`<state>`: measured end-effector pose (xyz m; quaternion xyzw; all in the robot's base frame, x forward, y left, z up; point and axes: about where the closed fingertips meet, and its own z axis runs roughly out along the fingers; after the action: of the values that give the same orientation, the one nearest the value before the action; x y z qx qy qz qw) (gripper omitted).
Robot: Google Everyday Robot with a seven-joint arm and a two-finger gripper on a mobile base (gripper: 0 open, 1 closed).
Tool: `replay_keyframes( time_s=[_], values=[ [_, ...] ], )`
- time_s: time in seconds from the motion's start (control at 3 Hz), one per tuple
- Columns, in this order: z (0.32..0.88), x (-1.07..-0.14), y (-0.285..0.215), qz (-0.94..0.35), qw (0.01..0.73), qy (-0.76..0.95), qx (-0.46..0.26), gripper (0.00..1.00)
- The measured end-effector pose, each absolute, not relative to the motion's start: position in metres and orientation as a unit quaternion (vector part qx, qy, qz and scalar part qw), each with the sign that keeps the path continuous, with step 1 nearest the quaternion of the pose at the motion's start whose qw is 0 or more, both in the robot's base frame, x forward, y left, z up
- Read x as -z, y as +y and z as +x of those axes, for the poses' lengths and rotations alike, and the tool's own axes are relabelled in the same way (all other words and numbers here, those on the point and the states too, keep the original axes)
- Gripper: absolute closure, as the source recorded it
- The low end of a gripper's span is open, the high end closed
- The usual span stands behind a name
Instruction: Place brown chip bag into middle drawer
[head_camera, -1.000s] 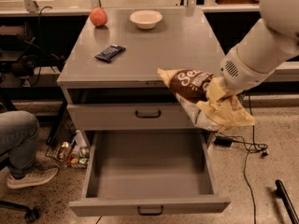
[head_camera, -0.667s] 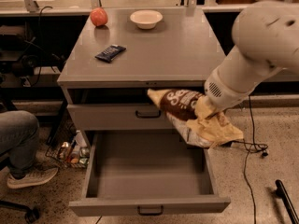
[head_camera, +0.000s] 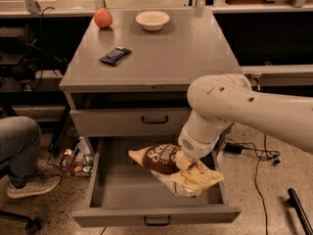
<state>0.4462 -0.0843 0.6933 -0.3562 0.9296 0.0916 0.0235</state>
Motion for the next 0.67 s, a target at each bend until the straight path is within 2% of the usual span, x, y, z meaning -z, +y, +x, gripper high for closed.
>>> replay_keyframes(
  time_s=[0.67],
  values=[
    [0.4441,-0.6857,-0.0843,-0.356,0.020,0.929,-0.101,1.00]
  ],
)
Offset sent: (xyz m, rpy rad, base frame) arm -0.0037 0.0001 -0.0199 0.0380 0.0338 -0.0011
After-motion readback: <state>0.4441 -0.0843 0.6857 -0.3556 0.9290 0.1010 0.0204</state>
